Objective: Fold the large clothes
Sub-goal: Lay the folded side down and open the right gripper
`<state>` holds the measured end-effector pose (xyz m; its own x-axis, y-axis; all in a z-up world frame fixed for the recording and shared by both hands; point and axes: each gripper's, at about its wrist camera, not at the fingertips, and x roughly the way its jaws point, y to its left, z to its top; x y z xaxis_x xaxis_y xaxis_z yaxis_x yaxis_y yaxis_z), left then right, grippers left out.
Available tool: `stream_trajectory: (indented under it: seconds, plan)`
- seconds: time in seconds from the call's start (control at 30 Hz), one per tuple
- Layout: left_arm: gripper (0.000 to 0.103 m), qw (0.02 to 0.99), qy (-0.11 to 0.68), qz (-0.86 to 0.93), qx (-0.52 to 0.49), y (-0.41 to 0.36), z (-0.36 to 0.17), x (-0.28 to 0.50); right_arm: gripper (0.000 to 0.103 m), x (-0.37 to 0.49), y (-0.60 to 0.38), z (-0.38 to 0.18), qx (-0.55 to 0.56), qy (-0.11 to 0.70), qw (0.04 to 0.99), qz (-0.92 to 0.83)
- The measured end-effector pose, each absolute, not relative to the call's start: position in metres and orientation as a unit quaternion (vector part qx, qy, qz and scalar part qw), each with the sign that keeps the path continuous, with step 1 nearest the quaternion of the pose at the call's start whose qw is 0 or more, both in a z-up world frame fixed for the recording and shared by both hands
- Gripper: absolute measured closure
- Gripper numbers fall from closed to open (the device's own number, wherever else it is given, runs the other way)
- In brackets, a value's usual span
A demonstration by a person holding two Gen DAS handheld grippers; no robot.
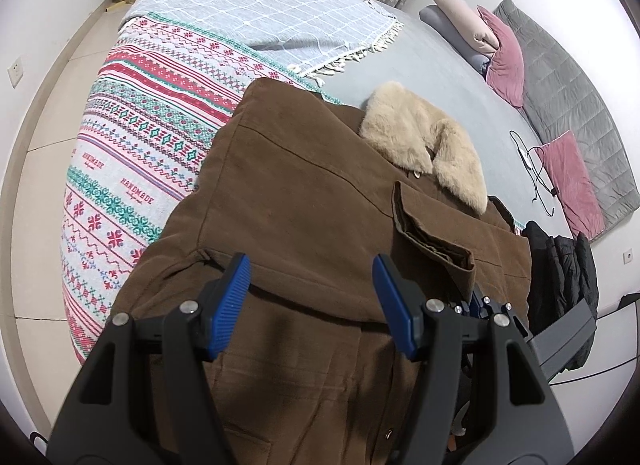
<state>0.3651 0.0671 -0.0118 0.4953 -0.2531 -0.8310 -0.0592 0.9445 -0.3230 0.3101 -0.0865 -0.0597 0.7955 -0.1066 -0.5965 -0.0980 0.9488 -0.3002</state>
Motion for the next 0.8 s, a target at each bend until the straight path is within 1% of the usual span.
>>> stream_trajectory:
  seconds: [0.2, 0.27, 0.37, 0.4, 0.43, 0.47, 0.5, 0.57, 0.7, 0.8]
  plan:
    - [0.039, 0.849, 0.5, -0.06, -0.161, 0.065, -0.013, 0.367, 0.093, 0.31, -0.087, -0.063, -0.155, 0.332, 0.93, 0.008]
    - [0.039, 0.849, 0.499, -0.062, -0.166, 0.064, -0.013, 0.368, 0.09, 0.31, -0.087, -0.064, -0.148, 0.354, 0.923, 0.028]
    - [0.038, 0.846, 0.498, -0.071, -0.18, 0.06, -0.016, 0.372, 0.081, 0.307, -0.102, -0.051, -0.093, 0.392, 0.91, 0.098]
    - [0.038, 0.843, 0.499, -0.076, -0.186, 0.058, -0.018, 0.373, 0.079, 0.305, -0.117, -0.041, -0.054, 0.399, 0.907, 0.125]
    - [0.038, 0.84, 0.5, -0.083, -0.194, 0.055, -0.021, 0.375, 0.075, 0.305, -0.134, -0.031, -0.015, 0.407, 0.901, 0.146]
    - [0.038, 0.835, 0.502, -0.093, -0.203, 0.05, -0.024, 0.377, 0.07, 0.304, -0.153, -0.021, 0.015, 0.415, 0.896, 0.158]
    - [0.038, 0.832, 0.503, -0.106, -0.209, 0.042, -0.028, 0.379, 0.067, 0.303, -0.166, -0.016, 0.029, 0.417, 0.895, 0.158]
    - [0.038, 0.828, 0.505, -0.126, -0.208, 0.024, -0.035, 0.384, 0.059, 0.299, -0.205, -0.004, 0.044, 0.417, 0.899, 0.131]
    - [0.038, 0.822, 0.521, -0.144, -0.18, -0.021, -0.057, 0.394, 0.059, 0.29, -0.263, -0.015, 0.043, 0.432, 0.899, 0.065]
    - [0.038, 0.833, 0.53, -0.124, -0.105, -0.05, -0.076, 0.393, 0.059, 0.281, -0.305, -0.046, 0.086, 0.436, 0.895, 0.038]
